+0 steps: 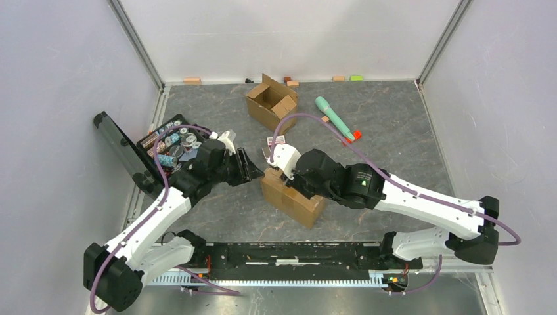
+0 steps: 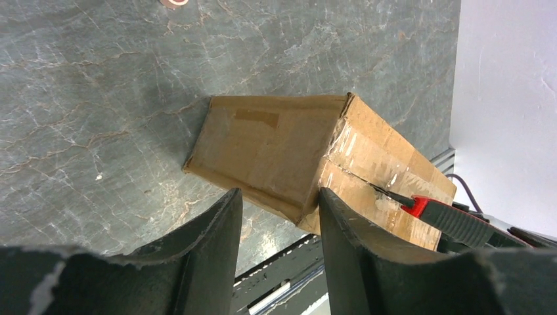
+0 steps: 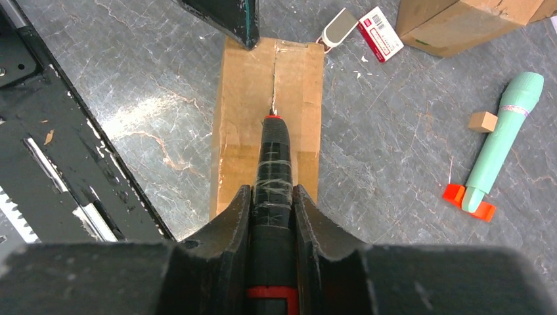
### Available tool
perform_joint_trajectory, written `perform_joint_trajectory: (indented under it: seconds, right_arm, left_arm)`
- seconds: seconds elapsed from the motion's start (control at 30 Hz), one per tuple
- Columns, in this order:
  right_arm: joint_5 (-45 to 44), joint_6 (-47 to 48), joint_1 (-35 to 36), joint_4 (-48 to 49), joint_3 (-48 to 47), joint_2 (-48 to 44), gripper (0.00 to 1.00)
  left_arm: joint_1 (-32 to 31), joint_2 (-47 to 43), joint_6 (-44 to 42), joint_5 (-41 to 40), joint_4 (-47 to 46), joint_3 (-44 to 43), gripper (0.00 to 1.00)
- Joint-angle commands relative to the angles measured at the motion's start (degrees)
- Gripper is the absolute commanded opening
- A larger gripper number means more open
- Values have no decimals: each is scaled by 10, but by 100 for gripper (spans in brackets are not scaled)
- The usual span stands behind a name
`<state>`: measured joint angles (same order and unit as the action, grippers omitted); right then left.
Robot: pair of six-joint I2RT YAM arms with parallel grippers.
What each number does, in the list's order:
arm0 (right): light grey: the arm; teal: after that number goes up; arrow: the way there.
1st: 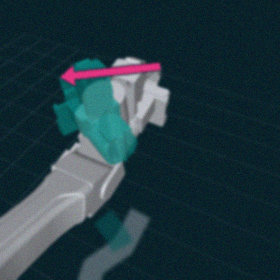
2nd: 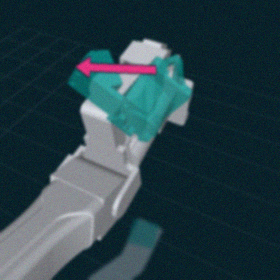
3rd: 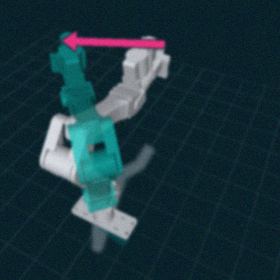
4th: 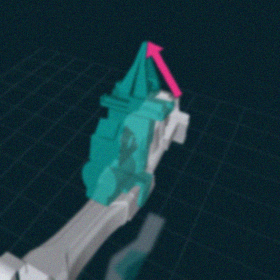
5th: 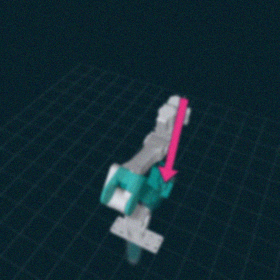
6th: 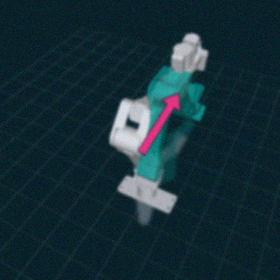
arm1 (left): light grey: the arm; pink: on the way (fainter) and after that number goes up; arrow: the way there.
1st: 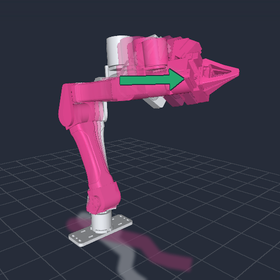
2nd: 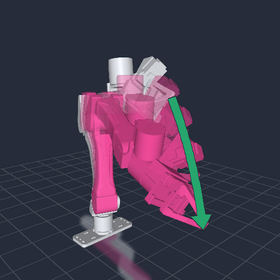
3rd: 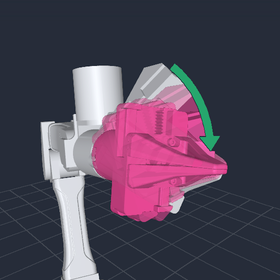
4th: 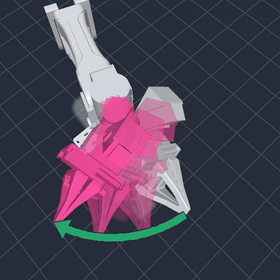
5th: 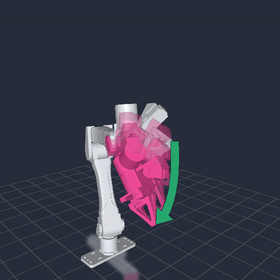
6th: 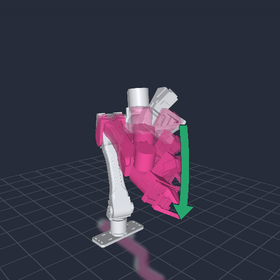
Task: Unpack the express box
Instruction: Cut the express box at the center of the board.
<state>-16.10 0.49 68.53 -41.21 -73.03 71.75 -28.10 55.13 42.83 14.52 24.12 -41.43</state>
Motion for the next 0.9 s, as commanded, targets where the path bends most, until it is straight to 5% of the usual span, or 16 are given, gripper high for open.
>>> perform_joint_trajectory:
  seconds: [0.0, 0.33, 0.53, 0.87]
  right_arm:
    - [7, -18, -12, -7, 16, -23, 0]
    - [30, -10, -47, 190, 49, -15, 0]
    - [46, -10, -51, 223, 20, 27, 0]
    - [45, -22, -52, 197, 32, 31, 0]
  left_arm:
    - [6, 2, -2, -68, 44, -22, 52]
    - [12, 59, -56, -89, 75, -138, 52]
    - [30, 94, -62, -69, 75, -221, 52]
    - [20, 119, 156, 24, -199, -91, 49]
